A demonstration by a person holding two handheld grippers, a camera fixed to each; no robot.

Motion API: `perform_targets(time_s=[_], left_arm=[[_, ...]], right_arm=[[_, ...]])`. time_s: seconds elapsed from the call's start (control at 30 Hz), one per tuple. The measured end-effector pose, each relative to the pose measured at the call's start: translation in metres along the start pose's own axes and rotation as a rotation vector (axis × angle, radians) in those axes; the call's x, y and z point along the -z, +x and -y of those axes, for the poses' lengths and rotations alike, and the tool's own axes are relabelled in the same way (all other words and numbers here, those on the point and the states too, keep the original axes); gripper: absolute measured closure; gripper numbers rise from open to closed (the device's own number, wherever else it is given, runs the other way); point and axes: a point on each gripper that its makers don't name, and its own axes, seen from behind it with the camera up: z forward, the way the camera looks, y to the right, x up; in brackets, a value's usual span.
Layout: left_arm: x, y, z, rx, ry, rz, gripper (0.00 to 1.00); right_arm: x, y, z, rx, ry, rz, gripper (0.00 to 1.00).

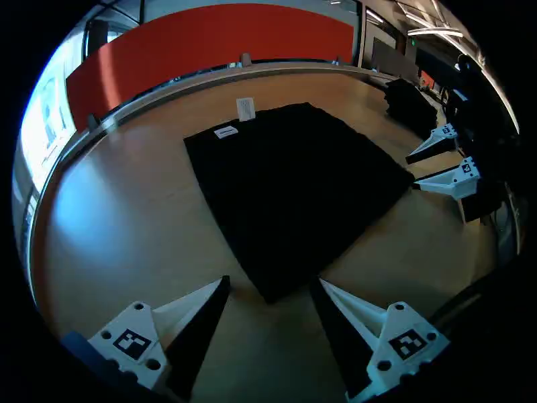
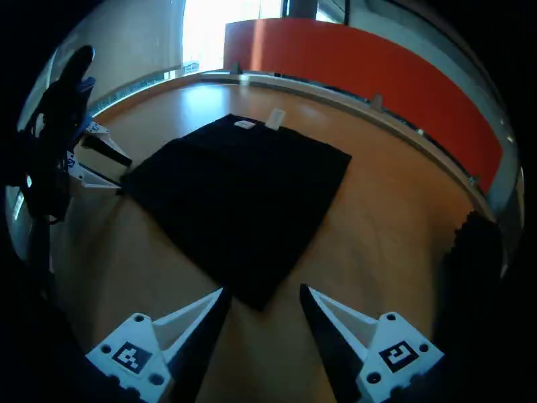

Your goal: Fold towel

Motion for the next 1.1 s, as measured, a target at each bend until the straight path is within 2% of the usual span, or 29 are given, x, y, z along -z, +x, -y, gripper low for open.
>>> perform_targets(time_s=[0.17, 0.3, 0.37, 0.43, 0.57, 0.77, 0.83, 1.1], left_arm=[[0.000, -0.001, -0.002, 0.000, 0.002, 0.002, 0.31], [0.001, -0.001, -0.004, 0.002, 0.005, 0.002, 0.47], [0.001, -0.001, -0.004, 0.006, 0.008, 0.003, 0.50], [0.001, -0.001, -0.003, 0.009, 0.010, 0.005, 0.53], [0.000, -0.001, -0.001, 0.014, 0.014, 0.009, 0.59], [-0.002, -0.003, 0.000, 0.020, 0.022, 0.014, 0.66], [-0.001, -0.003, 0.003, 0.021, 0.038, 0.014, 0.86], [-0.001, -0.001, 0.003, 0.005, 0.064, 0.011, 0.90]], right_arm=[[-0.001, -0.001, 0.004, 0.002, 0.024, 0.001, 0.40], [-0.001, -0.001, 0.011, -0.002, 0.051, 0.000, 0.58], [0.000, -0.001, 0.015, -0.004, 0.063, -0.001, 0.67], [0.000, -0.001, 0.016, -0.005, 0.067, -0.003, 0.72], [0.001, -0.001, 0.017, -0.009, 0.071, -0.003, 0.78], [0.001, -0.001, 0.016, -0.009, 0.068, 0.002, 0.83], [0.000, -0.001, 0.015, -0.009, 0.066, 0.003, 0.83], [0.001, 0.000, 0.015, -0.016, 0.055, 0.005, 0.87]])
